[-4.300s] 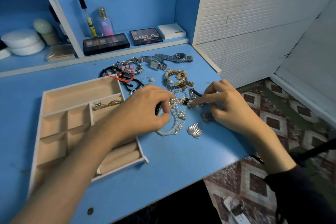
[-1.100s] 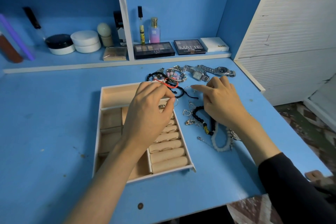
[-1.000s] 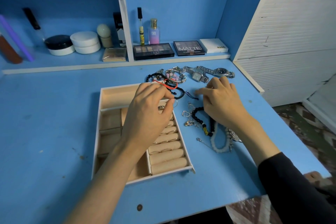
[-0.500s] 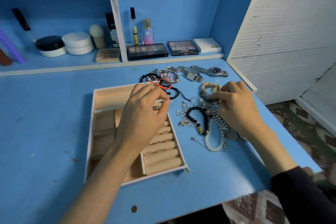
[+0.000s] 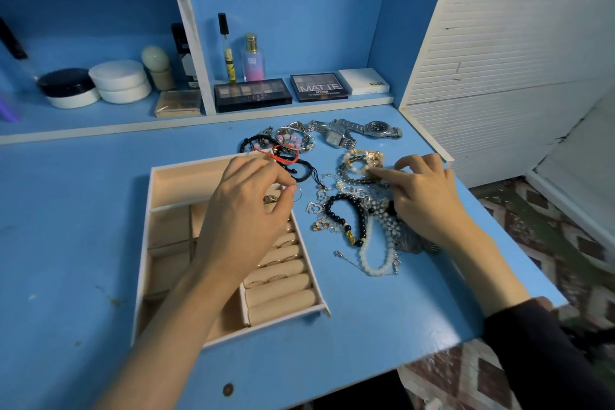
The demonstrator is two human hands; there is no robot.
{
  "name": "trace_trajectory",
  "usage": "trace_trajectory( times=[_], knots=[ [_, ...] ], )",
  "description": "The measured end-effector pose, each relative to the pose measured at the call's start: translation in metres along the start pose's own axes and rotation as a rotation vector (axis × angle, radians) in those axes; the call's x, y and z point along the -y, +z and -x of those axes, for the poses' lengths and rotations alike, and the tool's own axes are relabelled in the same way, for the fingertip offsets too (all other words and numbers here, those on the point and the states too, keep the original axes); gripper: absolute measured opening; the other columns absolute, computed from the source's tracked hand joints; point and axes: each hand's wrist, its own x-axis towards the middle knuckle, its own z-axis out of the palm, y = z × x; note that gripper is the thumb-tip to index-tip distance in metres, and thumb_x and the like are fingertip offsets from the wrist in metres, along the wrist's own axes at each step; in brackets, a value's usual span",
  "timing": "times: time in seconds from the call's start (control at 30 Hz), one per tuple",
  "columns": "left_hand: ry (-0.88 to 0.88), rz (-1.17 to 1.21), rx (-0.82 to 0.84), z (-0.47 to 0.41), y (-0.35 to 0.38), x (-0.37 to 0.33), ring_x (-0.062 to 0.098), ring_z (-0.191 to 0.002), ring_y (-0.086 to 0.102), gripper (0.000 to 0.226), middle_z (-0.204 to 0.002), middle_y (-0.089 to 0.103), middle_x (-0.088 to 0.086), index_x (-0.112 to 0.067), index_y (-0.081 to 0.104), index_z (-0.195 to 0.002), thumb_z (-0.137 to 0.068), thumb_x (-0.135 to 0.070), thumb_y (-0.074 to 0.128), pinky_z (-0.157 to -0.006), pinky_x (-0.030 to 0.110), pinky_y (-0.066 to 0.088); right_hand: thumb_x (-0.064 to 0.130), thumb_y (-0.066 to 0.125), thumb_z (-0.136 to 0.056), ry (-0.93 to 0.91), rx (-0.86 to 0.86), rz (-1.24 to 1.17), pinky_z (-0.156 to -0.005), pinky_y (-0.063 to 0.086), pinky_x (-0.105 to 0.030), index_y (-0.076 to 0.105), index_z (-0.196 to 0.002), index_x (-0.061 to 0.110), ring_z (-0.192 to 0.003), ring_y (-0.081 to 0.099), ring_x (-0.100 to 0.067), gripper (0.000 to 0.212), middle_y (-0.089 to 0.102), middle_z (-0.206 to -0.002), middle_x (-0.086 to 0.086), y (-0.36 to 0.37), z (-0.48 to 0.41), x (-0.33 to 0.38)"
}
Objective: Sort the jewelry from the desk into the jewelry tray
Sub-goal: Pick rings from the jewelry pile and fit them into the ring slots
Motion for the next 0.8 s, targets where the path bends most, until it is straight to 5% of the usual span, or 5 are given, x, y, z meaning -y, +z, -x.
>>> trace_trajectory(
  times=[0.1, 0.23, 0.4, 0.63, 0.8],
  knots=[
    [0.002, 0.006, 0.006, 0.000, 0.000, -0.001, 0.012, -0.091, 0.052, 0.003, -0.083, 0.066, -0.002, -0.012, 0.063, -0.074, -0.077, -0.014, 0.063, -0.080, 0.019, 0.038, 0.008, 0.035, -0.094, 0.000, -0.006, -0.136, -0.088, 0.029, -0.036, 0.049, -0.132, 0.031, -0.110, 0.036, -0.025, 0.046, 0.051, -0.124, -0.005, -0.001, 0.001, -0.004],
    [-0.006, 0.003, 0.026, 0.001, -0.001, -0.001, 0.013, -0.091, 0.052, 0.005, -0.083, 0.065, -0.003, -0.013, 0.063, -0.075, -0.078, -0.010, 0.067, -0.079, 0.018, 0.038, -0.006, 0.039, -0.086, -0.010, -0.095, -0.317, -0.073, 0.029, -0.030, 0.062, -0.101, 0.017, -0.093, 0.045, -0.023, 0.036, 0.055, -0.099, -0.004, -0.006, 0.009, -0.009],
    [-0.003, -0.007, 0.033, 0.001, -0.002, -0.002, 0.015, -0.092, 0.054, 0.009, -0.082, 0.065, -0.002, -0.012, 0.063, -0.075, -0.077, -0.007, 0.070, -0.079, 0.019, 0.038, -0.012, 0.042, -0.079, -0.031, -0.066, -0.373, -0.080, 0.036, -0.031, 0.070, -0.079, 0.016, -0.098, 0.050, -0.022, 0.040, 0.060, -0.103, -0.004, -0.008, 0.014, -0.012],
    [0.003, -0.009, 0.022, 0.000, -0.001, -0.002, 0.014, -0.091, 0.052, 0.008, -0.083, 0.065, -0.002, -0.012, 0.063, -0.074, -0.077, -0.007, 0.070, -0.079, 0.017, 0.036, 0.005, 0.051, -0.089, -0.089, -0.103, -0.282, -0.077, 0.043, -0.039, 0.070, -0.091, 0.023, -0.096, 0.049, -0.023, 0.026, 0.057, -0.099, -0.003, -0.008, 0.005, -0.003],
    [-0.007, -0.012, 0.030, 0.001, -0.002, -0.001, 0.014, -0.092, 0.053, 0.009, -0.083, 0.066, -0.002, -0.012, 0.064, -0.075, -0.077, -0.006, 0.071, -0.080, 0.018, 0.037, 0.015, 0.055, -0.089, -0.113, -0.093, -0.157, -0.068, 0.035, -0.030, 0.072, -0.097, 0.025, -0.092, 0.048, -0.022, 0.021, 0.057, -0.096, -0.004, -0.006, -0.001, 0.005]
  ],
)
